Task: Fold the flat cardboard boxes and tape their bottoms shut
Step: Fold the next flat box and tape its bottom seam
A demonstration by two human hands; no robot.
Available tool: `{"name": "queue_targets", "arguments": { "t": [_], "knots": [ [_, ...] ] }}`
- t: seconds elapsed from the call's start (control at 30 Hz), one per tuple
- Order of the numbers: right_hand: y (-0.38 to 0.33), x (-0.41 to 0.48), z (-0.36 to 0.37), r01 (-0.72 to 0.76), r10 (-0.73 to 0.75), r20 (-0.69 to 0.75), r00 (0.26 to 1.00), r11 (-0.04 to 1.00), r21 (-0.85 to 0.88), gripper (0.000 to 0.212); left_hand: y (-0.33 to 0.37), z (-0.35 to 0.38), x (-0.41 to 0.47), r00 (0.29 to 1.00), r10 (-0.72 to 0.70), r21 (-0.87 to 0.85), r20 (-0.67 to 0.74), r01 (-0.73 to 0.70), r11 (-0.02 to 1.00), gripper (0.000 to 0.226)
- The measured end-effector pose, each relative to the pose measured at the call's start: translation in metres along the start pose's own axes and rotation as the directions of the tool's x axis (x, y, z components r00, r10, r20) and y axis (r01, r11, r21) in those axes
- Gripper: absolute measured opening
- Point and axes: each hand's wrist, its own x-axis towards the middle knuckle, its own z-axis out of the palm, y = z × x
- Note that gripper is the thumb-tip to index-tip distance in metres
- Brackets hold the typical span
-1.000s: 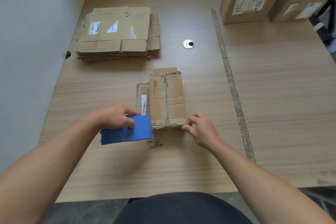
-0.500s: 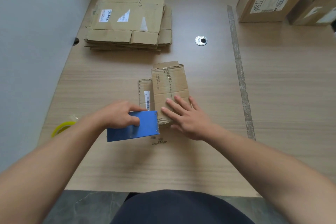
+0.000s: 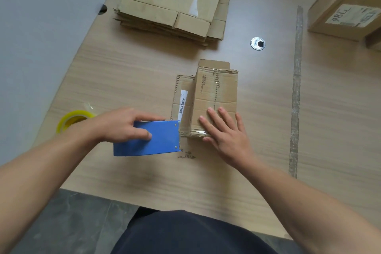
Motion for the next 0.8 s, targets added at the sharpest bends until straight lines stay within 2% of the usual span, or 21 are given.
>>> {"name": "queue_targets", "arguments": {
  "t": [0.13, 0.23, 0.33, 0.4, 0.67, 0.8],
  "knots": [
    [-0.002, 0.002, -0.004, -0.008, 0.008, 0.007, 1.000, 1.000, -0.006, 0.056, -0.006, -0.004, 0.006, 1.000, -0.025, 0.041, 0.009, 0.024, 0.999, 0.052],
    [-0.002, 0.002, -0.006, -0.015, 0.015, 0.036, 0.999, 1.000, 0.022, 0.056, 0.004, 0.002, 0.022, 0.998, -0.052, 0.148, -0.034, 0.057, 0.987, 0.052],
    [-0.003, 0.002, -0.008, -0.015, 0.013, 0.057, 0.998, 0.999, 0.029, 0.057, 0.015, 0.006, 0.035, 0.995, -0.076, 0.254, -0.062, 0.090, 0.963, 0.066],
    [-0.004, 0.002, -0.009, -0.019, 0.016, 0.064, 0.998, 0.999, 0.037, 0.057, 0.022, 0.006, 0.042, 0.993, -0.086, 0.304, -0.079, 0.106, 0.947, 0.068],
    [-0.005, 0.003, -0.007, -0.040, 0.035, 0.095, 0.995, 0.998, 0.052, 0.060, 0.060, 0.010, 0.055, 0.984, -0.090, 0.467, -0.155, 0.154, 0.871, 0.054],
    [-0.009, 0.002, -0.006, -0.057, 0.052, 0.083, 0.995, 0.997, 0.055, 0.059, 0.078, 0.018, 0.048, 0.967, -0.128, 0.484, -0.220, 0.222, 0.847, 0.034]
  ]
}}
